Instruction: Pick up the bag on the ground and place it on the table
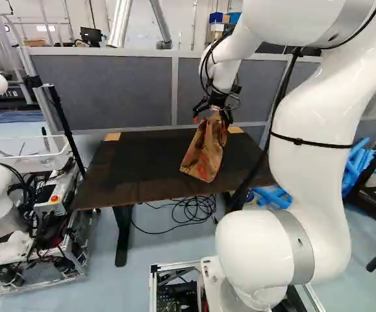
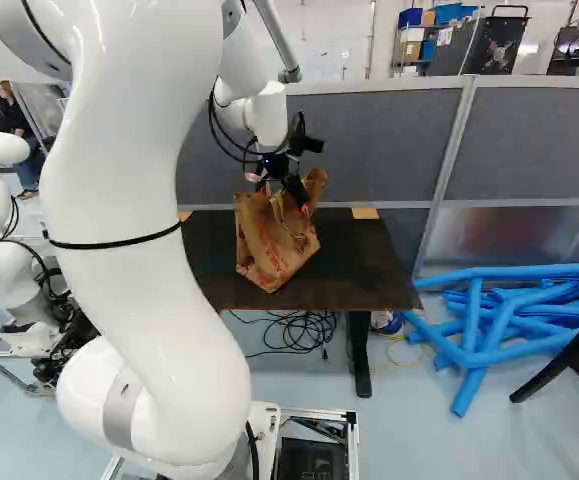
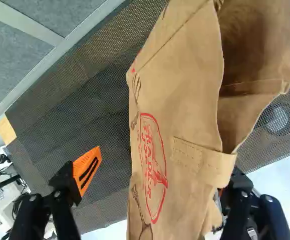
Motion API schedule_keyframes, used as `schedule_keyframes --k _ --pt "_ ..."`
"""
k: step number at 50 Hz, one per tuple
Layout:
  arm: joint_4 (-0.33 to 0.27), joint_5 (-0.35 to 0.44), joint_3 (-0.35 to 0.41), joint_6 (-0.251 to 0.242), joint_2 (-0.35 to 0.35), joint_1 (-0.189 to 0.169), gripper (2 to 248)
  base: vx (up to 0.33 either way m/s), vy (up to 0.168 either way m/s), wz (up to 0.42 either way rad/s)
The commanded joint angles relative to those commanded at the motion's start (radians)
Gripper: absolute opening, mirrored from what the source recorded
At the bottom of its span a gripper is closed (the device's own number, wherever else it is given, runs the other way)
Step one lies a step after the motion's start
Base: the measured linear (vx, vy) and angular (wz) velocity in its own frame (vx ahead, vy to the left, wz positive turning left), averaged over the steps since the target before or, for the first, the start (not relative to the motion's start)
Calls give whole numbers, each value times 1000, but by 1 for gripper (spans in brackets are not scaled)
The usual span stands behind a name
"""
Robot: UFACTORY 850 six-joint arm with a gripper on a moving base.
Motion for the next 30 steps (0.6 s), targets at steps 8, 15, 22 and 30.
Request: schedule_keyframes --k 8,15,22,30 --pt "0 0 3 0 20 0 247 0 0 0" --pt "0 0 6 0 40 0 247 0 0 0" --pt "0 0 8 0 59 0 247 0 0 0" --pt "0 -7 7 0 79 0 247 0 0 0"
